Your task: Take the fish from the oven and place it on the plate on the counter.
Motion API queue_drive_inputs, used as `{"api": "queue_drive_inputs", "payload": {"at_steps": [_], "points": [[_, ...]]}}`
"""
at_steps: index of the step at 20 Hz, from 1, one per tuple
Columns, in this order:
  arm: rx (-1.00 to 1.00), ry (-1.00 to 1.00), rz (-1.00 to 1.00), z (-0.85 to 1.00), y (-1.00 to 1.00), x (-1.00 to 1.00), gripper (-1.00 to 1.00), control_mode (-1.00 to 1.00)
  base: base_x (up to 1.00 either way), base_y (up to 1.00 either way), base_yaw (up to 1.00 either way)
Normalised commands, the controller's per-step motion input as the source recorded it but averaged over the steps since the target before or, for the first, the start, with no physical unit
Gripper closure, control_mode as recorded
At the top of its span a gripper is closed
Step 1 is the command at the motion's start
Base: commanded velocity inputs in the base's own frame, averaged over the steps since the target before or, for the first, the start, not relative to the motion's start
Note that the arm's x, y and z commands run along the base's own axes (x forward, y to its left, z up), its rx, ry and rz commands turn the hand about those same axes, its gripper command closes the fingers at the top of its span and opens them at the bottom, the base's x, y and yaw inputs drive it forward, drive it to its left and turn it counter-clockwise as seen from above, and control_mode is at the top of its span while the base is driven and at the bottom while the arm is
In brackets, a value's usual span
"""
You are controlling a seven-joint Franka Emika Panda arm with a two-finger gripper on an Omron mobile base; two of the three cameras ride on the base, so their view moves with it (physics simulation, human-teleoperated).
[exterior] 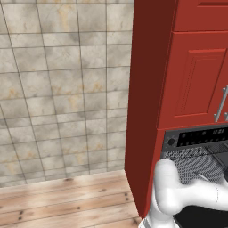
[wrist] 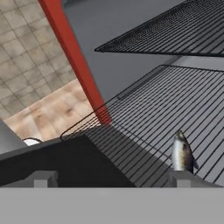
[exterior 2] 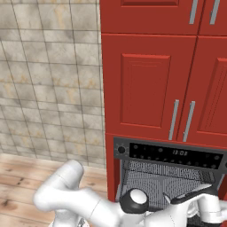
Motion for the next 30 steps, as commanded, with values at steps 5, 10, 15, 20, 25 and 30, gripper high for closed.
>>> {"api": "queue_drive_inputs", "payload": {"at_steps": [5,10,15,20,25,30], "points": [[0.05,-0.11,0.00,-0.82,0.35,0.00,-1.00,-1.00,0.00,0.00,0.00],[0.00,-0.18,-0.01,-0.68,0.35,0.06,-1.00,-1.00,0.00,0.00,0.00],[0.00,-0.16,-0.13,-0.60,0.31,0.23,-1.00,-1.00,0.00,0.00,0.00],[-0.03,-0.15,-0.34,-0.96,0.55,-0.14,-1.00,-1.00,0.00,0.00,0.00],[-0.07,-0.21,-0.45,-1.00,0.94,-0.46,-1.00,-1.00,0.00,0.00,0.00],[-0.01,-0.36,-0.35,-0.51,0.43,-0.07,-1.00,-1.00,0.00,0.00,0.00]]}}
